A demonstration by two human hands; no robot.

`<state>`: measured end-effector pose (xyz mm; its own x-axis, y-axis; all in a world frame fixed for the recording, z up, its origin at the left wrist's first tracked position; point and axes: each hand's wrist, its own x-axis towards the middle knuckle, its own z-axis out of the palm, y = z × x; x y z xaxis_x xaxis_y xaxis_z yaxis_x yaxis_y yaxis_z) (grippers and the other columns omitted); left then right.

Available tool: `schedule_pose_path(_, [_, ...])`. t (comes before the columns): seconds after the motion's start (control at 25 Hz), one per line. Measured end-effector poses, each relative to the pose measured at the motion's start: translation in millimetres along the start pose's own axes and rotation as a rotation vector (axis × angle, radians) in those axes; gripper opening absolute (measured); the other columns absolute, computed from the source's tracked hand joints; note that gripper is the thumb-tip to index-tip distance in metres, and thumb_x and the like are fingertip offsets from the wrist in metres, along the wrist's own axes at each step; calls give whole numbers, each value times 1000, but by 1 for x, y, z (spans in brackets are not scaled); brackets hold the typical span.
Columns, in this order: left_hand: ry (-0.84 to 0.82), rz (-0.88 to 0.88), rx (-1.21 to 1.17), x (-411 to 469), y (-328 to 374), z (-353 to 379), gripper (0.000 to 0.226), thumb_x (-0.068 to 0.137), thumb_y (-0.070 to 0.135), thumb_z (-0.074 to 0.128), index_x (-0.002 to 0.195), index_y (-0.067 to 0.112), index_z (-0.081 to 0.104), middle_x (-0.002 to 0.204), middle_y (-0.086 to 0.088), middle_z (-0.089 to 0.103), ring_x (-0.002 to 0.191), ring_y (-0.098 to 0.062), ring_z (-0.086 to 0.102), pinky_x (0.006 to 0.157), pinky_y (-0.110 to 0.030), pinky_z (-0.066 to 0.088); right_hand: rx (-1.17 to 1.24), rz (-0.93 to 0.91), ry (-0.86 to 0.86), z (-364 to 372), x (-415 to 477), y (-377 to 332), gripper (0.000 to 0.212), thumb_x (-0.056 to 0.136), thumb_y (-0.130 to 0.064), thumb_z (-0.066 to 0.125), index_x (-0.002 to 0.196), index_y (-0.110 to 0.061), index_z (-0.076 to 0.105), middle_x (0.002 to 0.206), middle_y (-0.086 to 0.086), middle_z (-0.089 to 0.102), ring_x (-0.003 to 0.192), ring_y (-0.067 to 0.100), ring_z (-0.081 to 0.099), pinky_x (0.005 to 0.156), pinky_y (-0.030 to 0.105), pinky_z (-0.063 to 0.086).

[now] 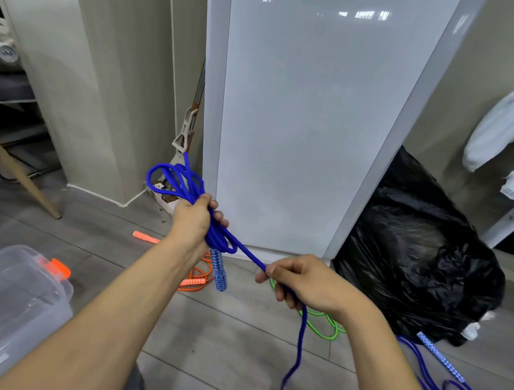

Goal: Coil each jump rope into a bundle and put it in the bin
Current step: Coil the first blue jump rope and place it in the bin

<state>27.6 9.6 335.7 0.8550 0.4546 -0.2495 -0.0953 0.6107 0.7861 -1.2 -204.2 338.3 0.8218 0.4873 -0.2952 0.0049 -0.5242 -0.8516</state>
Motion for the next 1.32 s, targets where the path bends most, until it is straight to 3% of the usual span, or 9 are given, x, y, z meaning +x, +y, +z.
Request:
schedule_pose_path(0.16, [63, 115, 120, 13, 7, -9, 23, 103, 12, 42, 81, 16, 45, 65, 0, 42, 36, -7, 31, 35, -17, 30, -161, 184, -41, -24, -9, 18, 33, 100, -32, 59, 81, -12, 76, 60, 2, 55, 46, 11, 48, 52, 25, 42])
schedule_pose_path(0.28, [-7, 157, 237, 9, 5, -6, 19, 103, 17, 44, 85, 16, 43, 65, 0, 44, 36, -7, 29, 36, -18, 27, -352, 180, 333, -35, -4, 22, 38, 97, -39, 62, 68, -17, 71, 46, -8, 46, 39, 4, 38, 46, 17, 31])
schedule_pose_path(0.36, [-123, 148, 351, -1, 1, -2, 16, 103, 18, 45, 88, 14, 44, 67, 0, 48, 39, -9, 29, 38, -19, 26, -279, 47, 444, -32, 0, 15, 33, 100, -29, 56, 73, -20, 71, 50, -8, 46, 45, 7, 37, 49, 22, 30])
schedule_pose_path(0.48, [-297, 161, 542, -21, -6, 6, 11, 103, 16, 48, 97, 8, 49, 69, 4, 61, 44, -13, 32, 40, -23, 29, -47, -79, 384, -16, 4, -1, 28, 101, -20, 49, 83, -20, 71, 54, -11, 44, 48, 8, 35, 52, 26, 28])
schedule_pose_path(0.6, [-473, 162, 665, -41, -15, 12, 4, 102, 15, 50, 103, 14, 54, 84, 3, 72, 47, -13, 37, 45, -26, 35, -21, -155, 338, -7, 4, -6, 25, 102, -22, 51, 87, -19, 71, 48, -13, 45, 45, 9, 34, 52, 25, 29])
schedule_pose_path(0.72, [-592, 163, 760, -55, -20, 17, 8, 102, 20, 50, 107, 24, 55, 66, 9, 66, 53, -12, 42, 52, -29, 41, 30, -168, 276, -5, 3, -5, 24, 103, -24, 53, 90, -14, 69, 49, -16, 49, 49, 17, 30, 49, 28, 28])
schedule_pose_path(0.92, [-680, 283, 966, -61, -16, 18, 16, 102, 18, 48, 113, 29, 53, 70, 15, 58, 59, 0, 54, 58, -14, 41, 10, -164, 406, -3, 6, -4, 25, 101, -34, 59, 85, -19, 71, 55, -6, 56, 44, 3, 43, 51, 24, 37])
schedule_pose_path(1.12, [-710, 298, 1213, -58, -16, 14, 13, 100, 28, 53, 112, 25, 57, 75, 11, 57, 67, -5, 54, 57, -13, 39, -18, -126, 519, -4, 7, -2, 20, 96, -37, 65, 87, -21, 75, 80, -1, 73, 74, 16, 66, 66, 31, 52])
schedule_pose_path(1.32, [-712, 318, 1270, -52, -15, 8, 16, 103, 28, 49, 118, 27, 52, 81, 4, 70, 83, -10, 68, 74, -22, 53, -41, -125, 437, -2, 10, -2, 21, 101, -29, 55, 91, -19, 71, 55, -18, 58, 52, 1, 49, 57, 22, 37])
